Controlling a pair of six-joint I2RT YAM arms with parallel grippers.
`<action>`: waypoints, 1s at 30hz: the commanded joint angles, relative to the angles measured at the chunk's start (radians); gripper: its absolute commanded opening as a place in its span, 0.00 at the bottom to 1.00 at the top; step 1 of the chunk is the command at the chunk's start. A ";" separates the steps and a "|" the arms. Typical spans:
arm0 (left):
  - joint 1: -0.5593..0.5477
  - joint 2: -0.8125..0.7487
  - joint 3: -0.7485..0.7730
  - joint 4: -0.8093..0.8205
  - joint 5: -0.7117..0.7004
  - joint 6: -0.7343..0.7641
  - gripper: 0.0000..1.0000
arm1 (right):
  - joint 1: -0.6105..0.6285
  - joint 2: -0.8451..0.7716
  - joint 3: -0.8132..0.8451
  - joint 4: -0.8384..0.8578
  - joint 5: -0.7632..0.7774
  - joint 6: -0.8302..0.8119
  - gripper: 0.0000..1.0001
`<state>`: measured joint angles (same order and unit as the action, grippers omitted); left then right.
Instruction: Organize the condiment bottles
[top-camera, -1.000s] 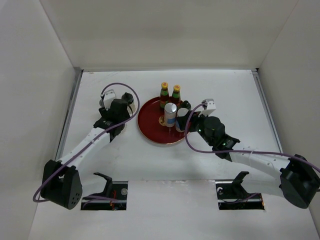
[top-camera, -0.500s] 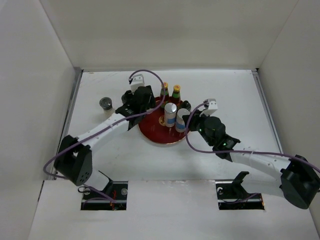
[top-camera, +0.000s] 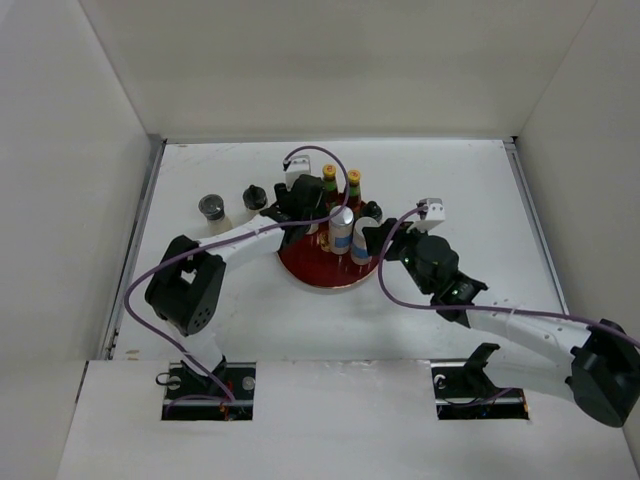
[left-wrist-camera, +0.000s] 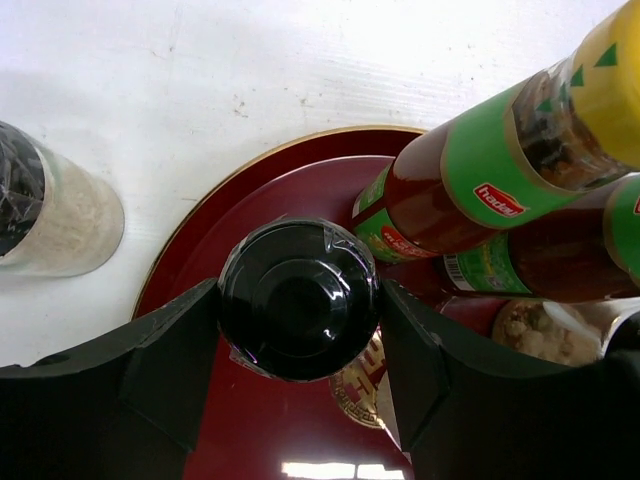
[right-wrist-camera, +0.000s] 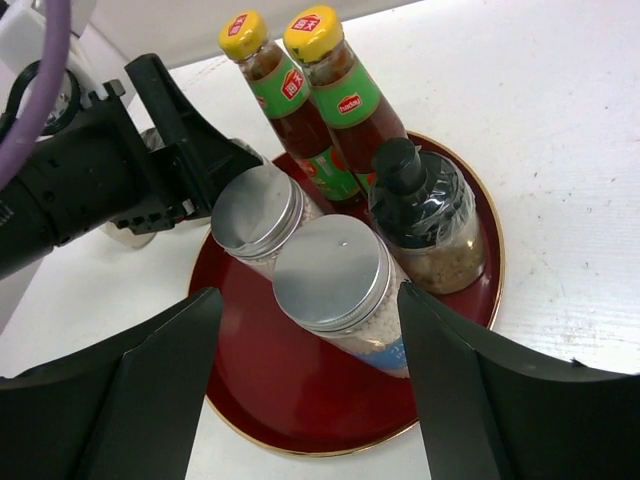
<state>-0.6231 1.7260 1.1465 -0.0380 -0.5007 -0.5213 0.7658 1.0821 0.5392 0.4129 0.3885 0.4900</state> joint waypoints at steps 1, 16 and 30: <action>-0.002 -0.019 0.068 0.118 -0.019 0.014 0.49 | -0.006 -0.042 -0.013 0.063 0.027 0.001 0.78; 0.053 -0.246 -0.116 0.145 -0.035 0.003 0.81 | -0.024 -0.031 -0.018 0.063 0.044 0.004 0.84; 0.237 -0.246 -0.196 0.122 -0.073 0.003 0.80 | -0.026 0.004 -0.010 0.075 0.038 -0.007 0.92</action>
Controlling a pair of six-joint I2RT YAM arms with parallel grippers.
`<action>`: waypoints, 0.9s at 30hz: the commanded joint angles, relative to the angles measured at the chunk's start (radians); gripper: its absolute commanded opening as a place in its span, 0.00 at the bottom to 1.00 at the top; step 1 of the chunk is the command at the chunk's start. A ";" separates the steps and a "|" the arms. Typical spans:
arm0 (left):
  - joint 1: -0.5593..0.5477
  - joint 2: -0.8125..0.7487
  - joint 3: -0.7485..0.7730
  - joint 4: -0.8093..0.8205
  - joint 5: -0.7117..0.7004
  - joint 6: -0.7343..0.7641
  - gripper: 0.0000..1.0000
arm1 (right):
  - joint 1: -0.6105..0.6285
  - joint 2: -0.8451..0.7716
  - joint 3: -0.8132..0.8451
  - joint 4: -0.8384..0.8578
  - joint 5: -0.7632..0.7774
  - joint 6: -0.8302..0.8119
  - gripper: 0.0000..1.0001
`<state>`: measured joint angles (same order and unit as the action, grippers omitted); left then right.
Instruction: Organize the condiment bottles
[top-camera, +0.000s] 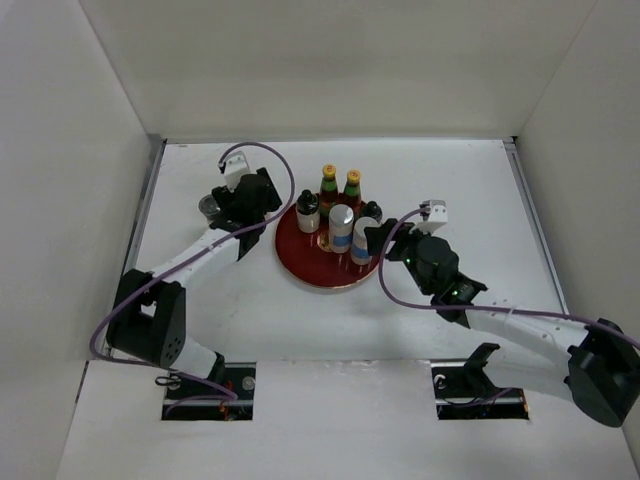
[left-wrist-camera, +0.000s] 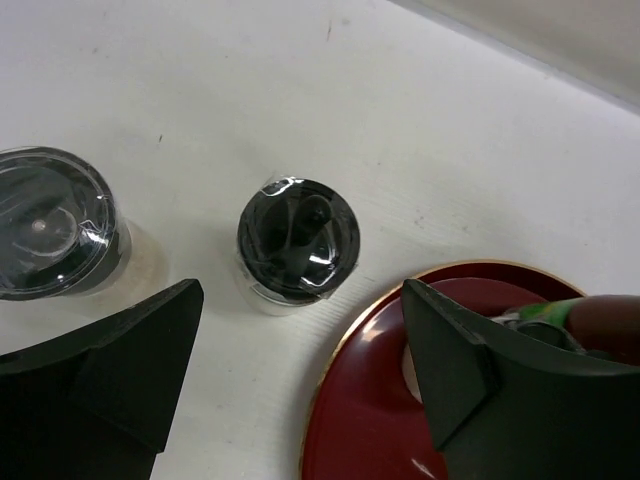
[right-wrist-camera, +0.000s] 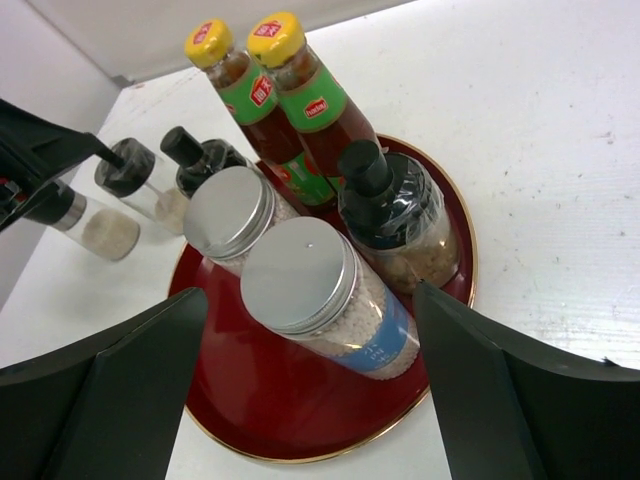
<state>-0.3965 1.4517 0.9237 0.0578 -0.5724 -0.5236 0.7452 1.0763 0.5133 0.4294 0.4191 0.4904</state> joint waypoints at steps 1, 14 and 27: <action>0.017 0.042 0.043 0.017 0.000 0.005 0.80 | -0.005 0.017 0.017 0.060 0.006 -0.009 0.93; 0.068 0.206 0.171 0.045 0.045 0.036 0.76 | 0.007 0.042 0.027 0.071 -0.003 -0.016 0.95; 0.081 0.246 0.162 0.020 0.032 0.039 0.54 | 0.007 0.042 0.027 0.062 -0.005 -0.018 0.96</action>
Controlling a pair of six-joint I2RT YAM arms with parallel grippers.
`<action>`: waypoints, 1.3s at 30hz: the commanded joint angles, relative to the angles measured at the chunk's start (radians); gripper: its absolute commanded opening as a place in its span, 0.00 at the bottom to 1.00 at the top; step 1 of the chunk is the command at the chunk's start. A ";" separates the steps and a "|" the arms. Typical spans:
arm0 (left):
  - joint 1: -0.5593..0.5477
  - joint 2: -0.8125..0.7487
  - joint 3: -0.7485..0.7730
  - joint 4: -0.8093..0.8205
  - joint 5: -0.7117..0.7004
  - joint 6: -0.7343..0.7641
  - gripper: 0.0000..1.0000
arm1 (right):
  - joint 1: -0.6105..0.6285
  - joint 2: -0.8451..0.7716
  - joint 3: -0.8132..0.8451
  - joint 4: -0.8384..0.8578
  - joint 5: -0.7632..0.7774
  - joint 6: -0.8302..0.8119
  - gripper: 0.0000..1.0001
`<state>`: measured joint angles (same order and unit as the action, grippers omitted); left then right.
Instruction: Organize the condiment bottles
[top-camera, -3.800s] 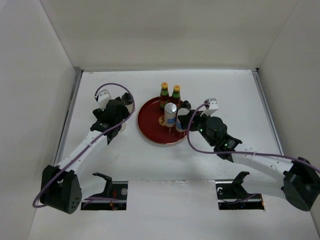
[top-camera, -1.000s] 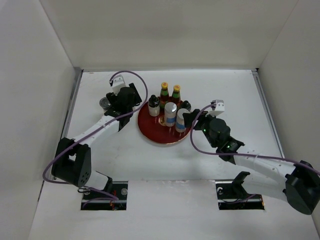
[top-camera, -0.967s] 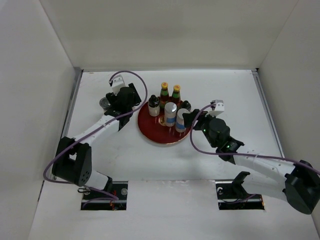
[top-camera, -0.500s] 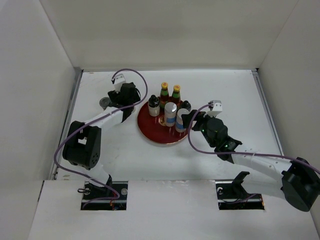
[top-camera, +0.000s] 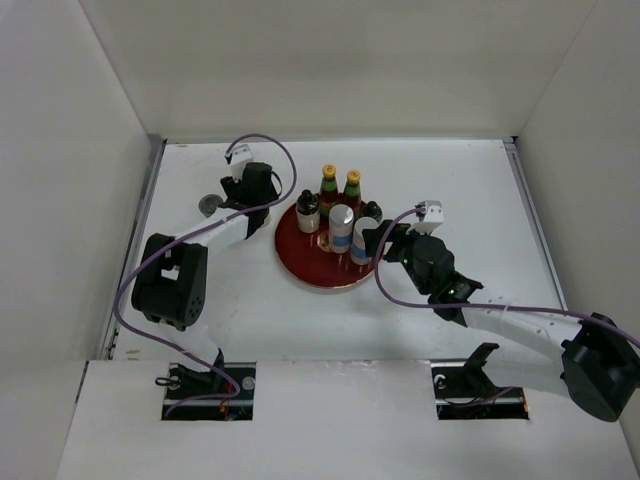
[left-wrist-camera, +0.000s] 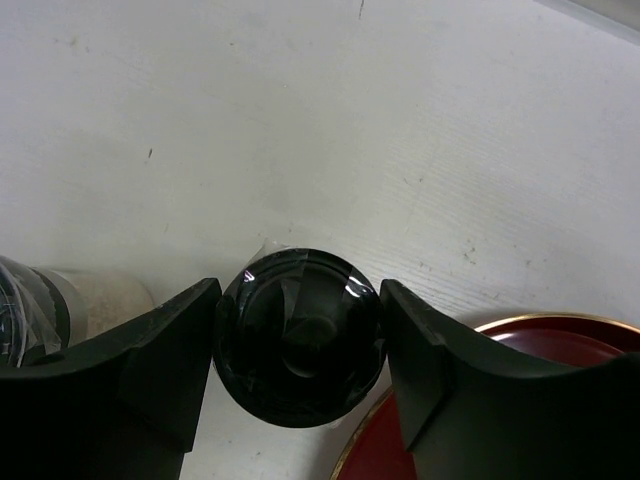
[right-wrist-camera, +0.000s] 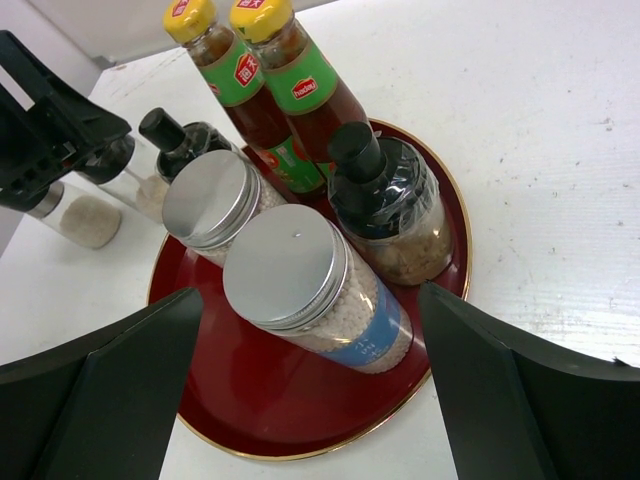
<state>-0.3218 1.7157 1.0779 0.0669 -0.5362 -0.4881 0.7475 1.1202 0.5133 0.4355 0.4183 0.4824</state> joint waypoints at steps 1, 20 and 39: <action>0.010 -0.024 0.002 0.016 -0.004 0.000 0.49 | 0.005 -0.003 0.027 0.055 -0.003 -0.013 0.96; -0.202 -0.430 -0.130 -0.067 -0.047 -0.010 0.36 | 0.005 -0.025 0.007 0.078 0.037 -0.018 1.00; -0.349 -0.260 -0.185 0.028 -0.027 -0.055 0.39 | 0.003 -0.002 0.013 0.071 0.040 -0.018 1.00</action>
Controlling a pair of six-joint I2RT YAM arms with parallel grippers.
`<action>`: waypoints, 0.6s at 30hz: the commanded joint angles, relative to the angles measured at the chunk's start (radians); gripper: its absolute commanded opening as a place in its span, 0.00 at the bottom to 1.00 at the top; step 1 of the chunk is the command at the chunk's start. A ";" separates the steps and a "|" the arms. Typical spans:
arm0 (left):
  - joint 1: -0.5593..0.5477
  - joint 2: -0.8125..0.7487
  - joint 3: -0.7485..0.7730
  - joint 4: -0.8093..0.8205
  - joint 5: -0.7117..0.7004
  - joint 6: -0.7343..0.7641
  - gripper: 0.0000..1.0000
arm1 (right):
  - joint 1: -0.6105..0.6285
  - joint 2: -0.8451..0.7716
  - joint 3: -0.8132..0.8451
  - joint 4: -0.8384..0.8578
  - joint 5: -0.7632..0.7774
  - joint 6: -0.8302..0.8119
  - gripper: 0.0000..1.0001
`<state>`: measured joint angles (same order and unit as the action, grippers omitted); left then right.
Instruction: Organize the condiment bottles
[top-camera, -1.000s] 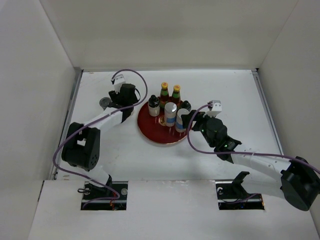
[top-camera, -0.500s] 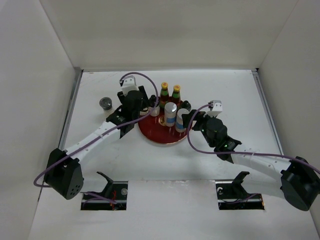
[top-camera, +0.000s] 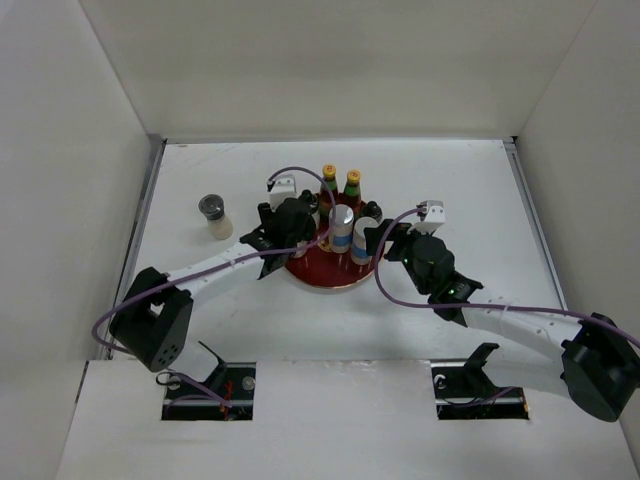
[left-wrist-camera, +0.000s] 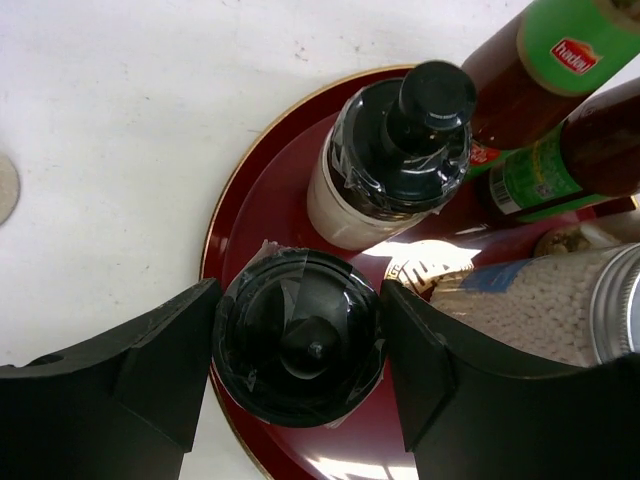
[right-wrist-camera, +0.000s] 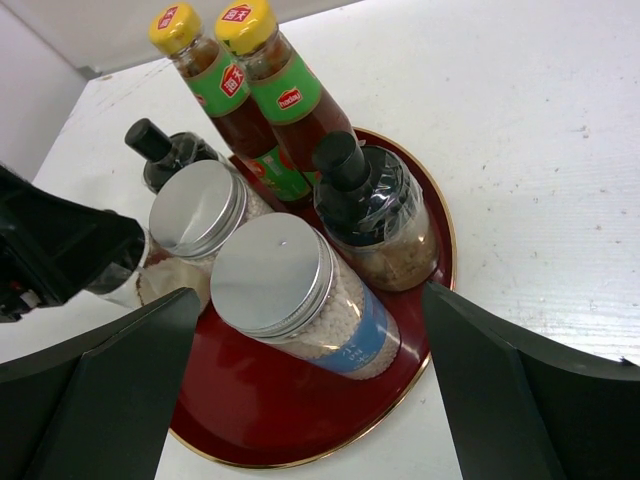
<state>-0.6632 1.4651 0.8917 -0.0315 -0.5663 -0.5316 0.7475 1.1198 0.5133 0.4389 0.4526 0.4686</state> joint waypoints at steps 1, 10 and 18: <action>-0.014 -0.002 -0.002 0.134 0.005 -0.008 0.40 | 0.002 0.001 0.016 0.060 0.003 -0.001 1.00; -0.029 0.001 -0.023 0.128 -0.023 -0.021 0.73 | -0.001 -0.008 0.013 0.058 0.008 0.002 1.00; -0.022 -0.169 -0.117 0.139 -0.082 -0.028 0.81 | -0.007 0.003 0.021 0.043 0.006 0.004 1.00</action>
<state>-0.6891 1.3987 0.8066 0.0574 -0.5995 -0.5453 0.7467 1.1213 0.5133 0.4377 0.4526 0.4686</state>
